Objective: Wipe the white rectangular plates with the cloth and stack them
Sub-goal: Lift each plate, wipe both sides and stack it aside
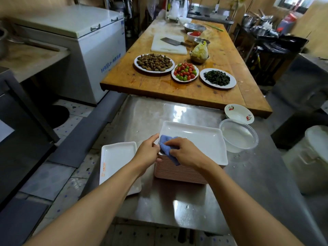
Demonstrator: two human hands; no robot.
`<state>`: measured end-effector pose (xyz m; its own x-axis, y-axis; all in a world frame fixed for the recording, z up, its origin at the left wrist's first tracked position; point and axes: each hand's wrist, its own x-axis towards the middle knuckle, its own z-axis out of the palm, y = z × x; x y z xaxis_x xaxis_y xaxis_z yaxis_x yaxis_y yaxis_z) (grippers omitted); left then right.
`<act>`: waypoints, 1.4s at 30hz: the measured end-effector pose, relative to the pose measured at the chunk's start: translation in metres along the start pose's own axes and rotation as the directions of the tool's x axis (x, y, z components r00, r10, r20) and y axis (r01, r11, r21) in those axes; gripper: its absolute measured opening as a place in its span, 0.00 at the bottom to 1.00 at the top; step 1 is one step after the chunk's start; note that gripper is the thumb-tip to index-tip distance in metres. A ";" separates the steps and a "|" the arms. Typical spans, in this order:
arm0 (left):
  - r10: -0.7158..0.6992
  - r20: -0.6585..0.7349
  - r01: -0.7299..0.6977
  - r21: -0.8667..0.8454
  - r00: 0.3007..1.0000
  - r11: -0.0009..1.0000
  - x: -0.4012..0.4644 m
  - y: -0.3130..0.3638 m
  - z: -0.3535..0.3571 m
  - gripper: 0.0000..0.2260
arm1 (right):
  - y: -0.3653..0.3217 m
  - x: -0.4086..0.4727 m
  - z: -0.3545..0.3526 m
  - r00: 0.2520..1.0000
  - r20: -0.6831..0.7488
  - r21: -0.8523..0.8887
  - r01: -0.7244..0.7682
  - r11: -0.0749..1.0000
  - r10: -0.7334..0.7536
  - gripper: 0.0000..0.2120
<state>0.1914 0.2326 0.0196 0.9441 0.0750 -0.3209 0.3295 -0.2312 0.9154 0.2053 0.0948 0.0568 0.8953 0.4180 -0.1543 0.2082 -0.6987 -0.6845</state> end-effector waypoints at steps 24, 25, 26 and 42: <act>0.101 -0.004 -0.090 0.405 0.995 0.910 0.009 0.017 0.001 0.20 | 0.075 -0.050 -0.050 0.959 -0.284 -0.643 -0.191 0.742 0.001 0.14; 0.098 -0.007 -0.087 0.395 0.995 0.915 0.008 0.017 0.000 0.21 | 0.075 -0.043 -0.052 0.959 -0.283 -0.644 -0.192 0.741 0.002 0.16; 0.102 -0.011 -0.089 0.411 0.995 0.907 0.008 0.016 -0.001 0.22 | 0.074 -0.035 -0.054 0.959 -0.285 -0.654 -0.195 0.731 0.001 0.18; 0.033 -0.168 -0.012 0.122 0.985 0.992 -0.001 0.006 -0.013 0.16 | 0.064 -0.010 -0.038 0.942 -0.332 -0.546 -0.231 0.806 0.045 0.19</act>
<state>0.1922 0.2441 0.0288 0.9419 0.2297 -0.2451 0.3148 -0.3490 0.8827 0.2252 0.0235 0.0416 0.9837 0.1695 0.0605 0.1760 -0.9762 -0.1269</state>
